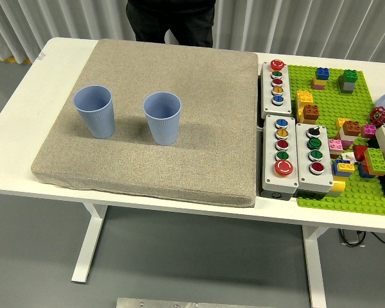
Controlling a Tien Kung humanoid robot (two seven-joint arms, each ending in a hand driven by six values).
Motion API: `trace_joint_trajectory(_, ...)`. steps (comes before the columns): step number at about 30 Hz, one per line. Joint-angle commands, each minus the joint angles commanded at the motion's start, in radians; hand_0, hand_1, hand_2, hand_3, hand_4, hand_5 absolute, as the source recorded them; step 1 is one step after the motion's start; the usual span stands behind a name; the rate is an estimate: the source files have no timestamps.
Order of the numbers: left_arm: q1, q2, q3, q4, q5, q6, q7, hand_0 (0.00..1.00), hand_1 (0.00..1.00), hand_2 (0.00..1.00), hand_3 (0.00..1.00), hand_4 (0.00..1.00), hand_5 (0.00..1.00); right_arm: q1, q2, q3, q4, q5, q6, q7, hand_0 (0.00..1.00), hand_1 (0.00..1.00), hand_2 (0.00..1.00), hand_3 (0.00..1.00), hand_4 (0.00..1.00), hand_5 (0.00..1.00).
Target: Pick cup pour cup place
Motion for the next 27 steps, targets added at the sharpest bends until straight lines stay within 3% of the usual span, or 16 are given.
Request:
trace_joint_trajectory(3, -0.002, 0.000, 0.001, 0.004, 0.059, 0.007, -0.006, 0.817, 0.775, 0.818, 0.818, 0.935, 0.803, 0.000, 0.000, -0.003, 0.000, 0.006, 0.000, 0.002, 0.722, 0.710, 0.749, 0.712, 0.364, 0.288)
trace_joint_trajectory(4, -0.003, -0.001, 0.001, 0.006, 0.104, 0.010, -0.010, 0.858, 0.837, 0.950, 0.998, 0.980, 0.563, 0.000, 0.000, -0.005, 0.000, 0.010, -0.001, 0.002, 0.722, 0.709, 0.749, 0.712, 0.364, 0.289)
trace_joint_trajectory(9, 0.007, -0.004, -0.005, 0.028, 0.310, -0.118, 0.028, 0.858, 0.837, 0.950, 0.998, 0.980, 0.563, 0.003, -0.001, -0.006, 0.000, 0.009, 0.001, 0.003, 0.722, 0.709, 0.749, 0.712, 0.364, 0.289)
trace_joint_trajectory(10, 0.009, -0.004, -0.004, 0.029, 0.317, -0.131, 0.030, 0.913, 0.903, 0.998, 0.998, 0.984, 0.405, 0.003, -0.001, -0.006, 0.000, 0.009, 0.001, 0.003, 0.722, 0.708, 0.748, 0.712, 0.362, 0.291)
trace_joint_trajectory(15, 0.042, 0.005, 0.000, 0.040, 0.344, -0.207, 0.046, 0.913, 0.903, 0.998, 0.998, 0.984, 0.405, 0.005, -0.002, 0.001, 0.000, -0.006, 0.003, 0.001, 0.722, 0.708, 0.748, 0.712, 0.362, 0.291)
trace_joint_trajectory(16, 0.060, 0.011, 0.005, 0.043, 0.348, -0.214, 0.047, 0.932, 0.922, 0.998, 0.998, 0.976, 0.337, 0.006, -0.002, 0.002, 0.000, -0.008, 0.003, 0.002, 0.722, 0.706, 0.748, 0.712, 0.359, 0.292)
trace_joint_trajectory(27, 0.115, 0.019, 0.049, 0.068, 0.357, -0.192, 0.033, 0.937, 0.930, 0.998, 0.998, 0.977, 0.332, 0.011, -0.002, 0.003, 0.000, -0.011, 0.005, 0.002, 0.722, 0.705, 0.748, 0.712, 0.355, 0.294)
